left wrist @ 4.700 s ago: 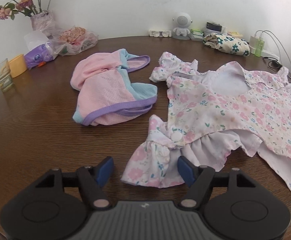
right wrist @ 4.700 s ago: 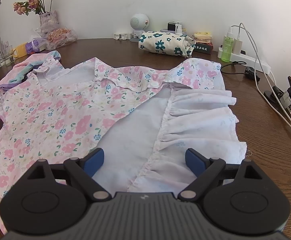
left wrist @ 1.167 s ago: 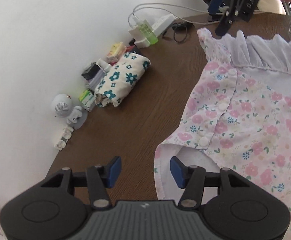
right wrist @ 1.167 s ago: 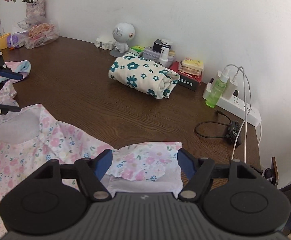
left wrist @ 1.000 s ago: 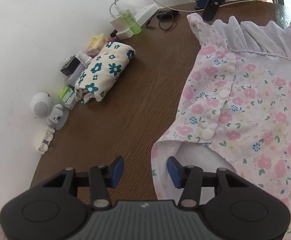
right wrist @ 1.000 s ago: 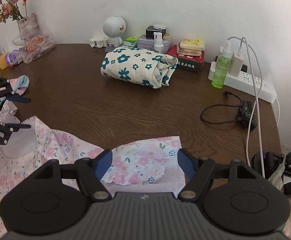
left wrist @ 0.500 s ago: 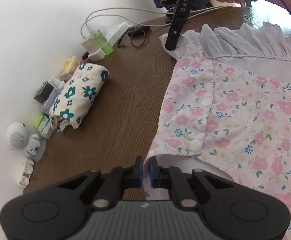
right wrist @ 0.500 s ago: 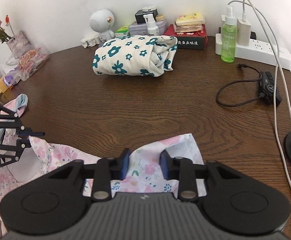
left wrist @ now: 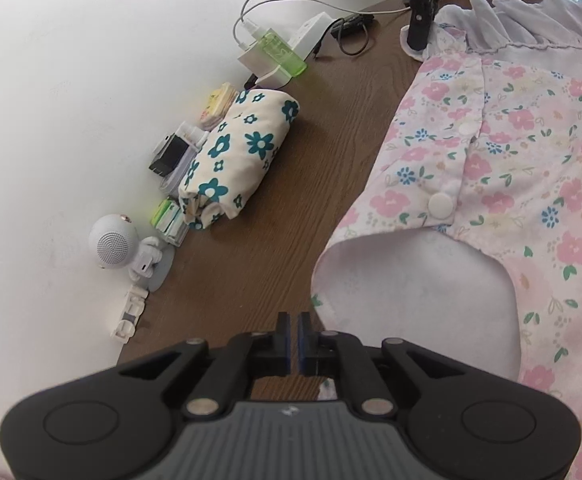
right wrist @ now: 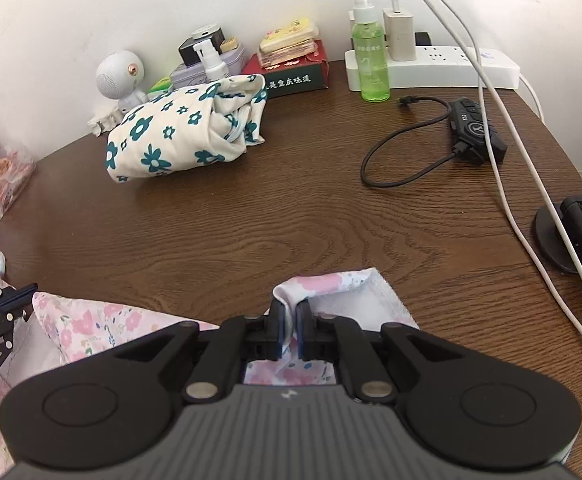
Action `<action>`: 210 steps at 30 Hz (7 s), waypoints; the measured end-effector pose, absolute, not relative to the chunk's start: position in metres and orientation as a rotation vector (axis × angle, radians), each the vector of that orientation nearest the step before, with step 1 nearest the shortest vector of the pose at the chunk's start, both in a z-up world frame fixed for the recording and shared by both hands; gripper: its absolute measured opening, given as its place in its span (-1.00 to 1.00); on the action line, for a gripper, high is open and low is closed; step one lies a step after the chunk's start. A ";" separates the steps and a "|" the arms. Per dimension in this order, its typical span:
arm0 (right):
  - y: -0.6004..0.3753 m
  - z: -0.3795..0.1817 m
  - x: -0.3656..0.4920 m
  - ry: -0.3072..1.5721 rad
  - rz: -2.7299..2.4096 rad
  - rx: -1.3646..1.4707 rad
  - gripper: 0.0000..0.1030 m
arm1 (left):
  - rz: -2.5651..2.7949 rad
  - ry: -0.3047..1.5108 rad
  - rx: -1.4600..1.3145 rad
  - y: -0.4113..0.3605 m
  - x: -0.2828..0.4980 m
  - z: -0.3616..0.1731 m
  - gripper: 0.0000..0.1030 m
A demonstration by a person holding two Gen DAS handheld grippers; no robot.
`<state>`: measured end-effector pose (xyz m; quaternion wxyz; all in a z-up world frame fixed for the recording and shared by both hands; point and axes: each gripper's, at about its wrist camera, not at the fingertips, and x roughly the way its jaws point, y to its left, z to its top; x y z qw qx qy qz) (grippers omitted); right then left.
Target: Fold clothes
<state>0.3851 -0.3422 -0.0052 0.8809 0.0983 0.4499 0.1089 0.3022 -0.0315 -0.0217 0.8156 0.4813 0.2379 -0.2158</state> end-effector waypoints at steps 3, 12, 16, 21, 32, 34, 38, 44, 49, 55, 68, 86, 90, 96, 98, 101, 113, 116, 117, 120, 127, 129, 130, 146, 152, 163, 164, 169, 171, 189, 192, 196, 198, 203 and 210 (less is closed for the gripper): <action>-0.344 0.010 0.370 0.888 0.228 0.189 -0.22 | -0.424 0.488 1.010 -0.026 0.292 -0.011 -0.48; -0.285 0.036 0.310 0.813 0.403 -0.064 -0.06 | -0.768 0.649 0.724 -0.028 0.241 0.021 -0.25; -0.272 0.020 0.294 0.864 0.426 -0.111 -0.06 | -0.799 0.713 0.735 -0.040 0.240 0.007 -0.25; -0.277 -0.001 0.264 0.911 0.453 -0.139 -0.05 | -0.784 0.798 0.622 -0.040 0.259 -0.001 -0.28; -0.290 -0.010 0.232 0.847 0.460 -0.191 0.21 | -0.668 0.873 0.522 -0.014 0.266 0.001 -1.00; -0.291 -0.011 0.233 0.843 0.456 -0.188 0.27 | -0.619 0.868 0.546 -0.009 0.263 0.002 -1.00; -0.293 -0.012 0.233 0.838 0.455 -0.173 0.31 | -0.513 0.809 0.424 0.028 0.248 0.033 -0.52; -0.300 0.007 0.209 0.809 0.475 -0.090 0.34 | -0.253 0.801 0.324 0.100 0.217 0.063 0.16; -0.296 0.010 0.181 0.801 0.458 -0.129 0.37 | -0.174 0.883 0.221 0.132 0.224 0.041 0.06; -0.301 0.008 0.152 0.799 0.430 -0.119 0.38 | -0.178 0.919 0.200 0.124 0.240 0.018 0.02; -0.310 -0.009 0.141 0.822 0.386 -0.097 0.43 | -0.136 0.898 0.308 0.097 0.231 0.002 -1.00; -0.318 -0.019 0.142 0.798 0.371 -0.137 0.60 | -0.076 0.821 0.346 0.102 0.199 0.016 -0.62; -0.322 -0.004 0.128 0.756 0.402 -0.067 0.60 | -0.115 0.789 0.306 0.102 0.184 0.027 -0.52; -0.300 0.018 0.088 0.706 0.569 -0.066 0.30 | -0.123 0.798 0.339 0.100 0.169 0.017 -0.71; -0.287 0.014 0.077 0.740 0.614 -0.115 0.11 | -0.126 0.801 0.350 0.100 0.164 0.014 -0.71; -0.279 0.008 0.067 0.785 0.626 -0.159 -0.25 | -0.130 0.805 0.366 0.099 0.156 0.009 -0.71; -0.296 0.000 0.043 0.846 0.559 -0.203 -0.35 | -0.118 0.782 0.424 0.093 0.134 -0.001 -0.65; -0.297 0.013 0.049 0.831 0.579 -0.159 -0.28 | -0.117 0.728 0.439 0.086 0.126 0.010 -0.53; -0.299 0.024 0.053 0.802 0.575 -0.150 -0.26 | -0.146 0.680 0.447 0.079 0.118 0.019 -0.51; -0.298 0.060 0.080 0.715 0.557 -0.169 -0.14 | -0.313 0.567 0.467 0.045 0.095 0.042 -0.43; -0.253 0.061 0.220 0.789 0.505 -0.295 -0.15 | -0.750 0.516 0.620 -0.078 0.052 0.019 -0.43; -0.239 0.039 0.262 0.855 0.510 -0.290 -0.15 | -0.790 0.525 0.654 -0.096 0.046 0.008 -0.45; -0.233 0.032 0.276 0.877 0.506 -0.289 -0.15 | -0.804 0.534 0.673 -0.105 0.044 0.002 -0.52; -0.217 0.001 0.360 0.991 0.423 -0.217 -0.09 | -0.867 0.586 0.763 -0.110 0.038 -0.012 -0.99; -0.247 0.049 0.320 0.856 0.448 -0.086 0.13 | -0.795 0.493 0.668 -0.087 0.035 0.017 0.04; -0.319 0.101 0.130 0.603 0.392 -0.055 0.99 | -0.402 0.443 0.419 -0.015 0.013 0.039 0.93; -0.321 0.097 0.117 0.606 0.380 -0.041 0.99 | -0.361 0.449 0.382 -0.008 0.010 0.039 0.93; -0.322 0.063 0.048 0.654 0.338 0.054 0.99 | -0.196 0.540 0.243 0.012 0.001 0.027 0.93; -0.320 0.050 0.026 0.670 0.293 0.098 0.99 | -0.152 0.564 0.202 0.016 -0.004 0.024 0.93; -0.290 0.018 -0.026 0.739 0.186 0.130 0.99 | -0.041 0.614 0.043 0.027 -0.037 0.015 0.93; -0.290 0.016 -0.026 0.745 0.183 0.136 0.99 | -0.078 0.612 0.080 0.022 -0.037 0.015 0.93; -0.293 0.015 -0.027 0.712 0.186 0.122 0.99 | -0.164 0.592 0.196 0.010 -0.035 0.016 0.93; -0.296 0.016 -0.027 0.680 0.187 0.078 0.99 | -0.207 0.582 0.254 0.004 -0.034 0.016 0.93; -0.303 0.024 -0.025 0.632 0.272 -0.232 0.99 | -0.314 0.553 0.398 -0.011 -0.031 0.018 0.93; -0.305 0.025 -0.015 0.714 0.446 -0.612 0.86 | -0.469 0.528 0.667 -0.044 -0.029 0.004 0.81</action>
